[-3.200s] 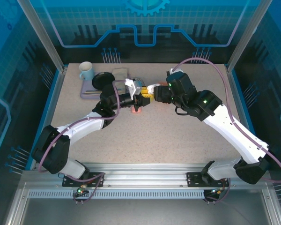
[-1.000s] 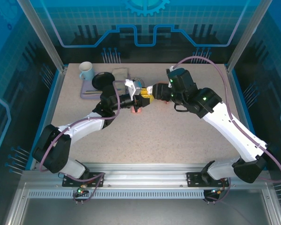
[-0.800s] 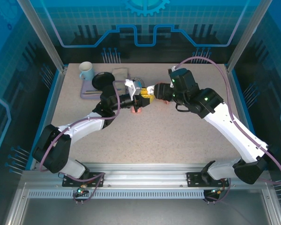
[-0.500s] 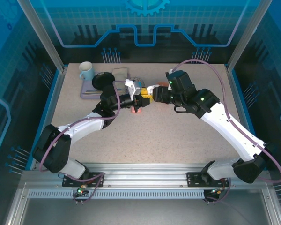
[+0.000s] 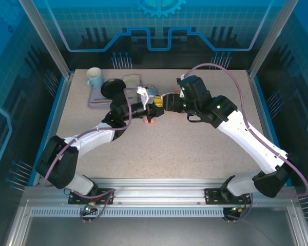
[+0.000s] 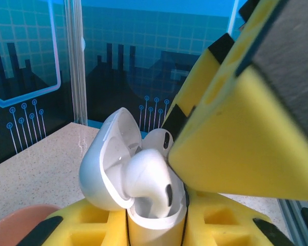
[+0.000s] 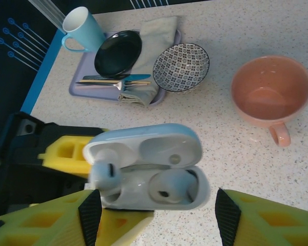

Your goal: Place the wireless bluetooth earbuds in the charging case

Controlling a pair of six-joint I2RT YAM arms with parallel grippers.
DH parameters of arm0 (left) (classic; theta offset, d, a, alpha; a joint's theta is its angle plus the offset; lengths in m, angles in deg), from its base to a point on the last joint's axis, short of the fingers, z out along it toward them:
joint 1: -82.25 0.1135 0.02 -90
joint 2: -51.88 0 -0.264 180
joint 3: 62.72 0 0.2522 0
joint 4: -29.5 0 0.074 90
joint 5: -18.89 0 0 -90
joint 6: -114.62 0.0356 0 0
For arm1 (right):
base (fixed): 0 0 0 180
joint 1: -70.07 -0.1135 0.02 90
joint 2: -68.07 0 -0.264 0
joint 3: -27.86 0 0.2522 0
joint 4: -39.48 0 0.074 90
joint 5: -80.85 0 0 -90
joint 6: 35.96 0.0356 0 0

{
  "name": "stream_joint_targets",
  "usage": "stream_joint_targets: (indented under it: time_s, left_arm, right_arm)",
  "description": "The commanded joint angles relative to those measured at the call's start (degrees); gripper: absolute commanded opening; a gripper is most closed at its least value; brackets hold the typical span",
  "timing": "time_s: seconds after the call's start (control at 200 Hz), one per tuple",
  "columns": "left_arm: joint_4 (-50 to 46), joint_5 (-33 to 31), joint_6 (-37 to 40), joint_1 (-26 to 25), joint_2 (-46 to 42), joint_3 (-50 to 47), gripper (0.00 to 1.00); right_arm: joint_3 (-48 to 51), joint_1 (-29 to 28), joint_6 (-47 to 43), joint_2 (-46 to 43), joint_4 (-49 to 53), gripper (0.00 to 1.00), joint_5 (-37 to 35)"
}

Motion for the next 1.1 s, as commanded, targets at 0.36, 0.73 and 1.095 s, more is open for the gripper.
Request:
stream_joint_targets:
  time_s: [0.36, 0.73, 1.095]
  left_arm:
    - [2.7, 1.1, -0.2, -0.1, -0.1, 0.0, 0.00]
    - [3.0, 1.3, -0.2, -0.2, -0.3, 0.1, 0.00]
    - [3.1, 1.3, -0.2, -0.1, -0.1, 0.0, 0.00]
  right_arm:
    - [-2.4, 0.6, -0.8, -0.8, -0.8, 0.63, -4.5]
    - [-0.1, 2.2, -0.7, 1.0, -1.7, 0.62, -2.4]
    - [0.6, 0.1, 1.4, 0.4, -2.3, 0.62, 0.6]
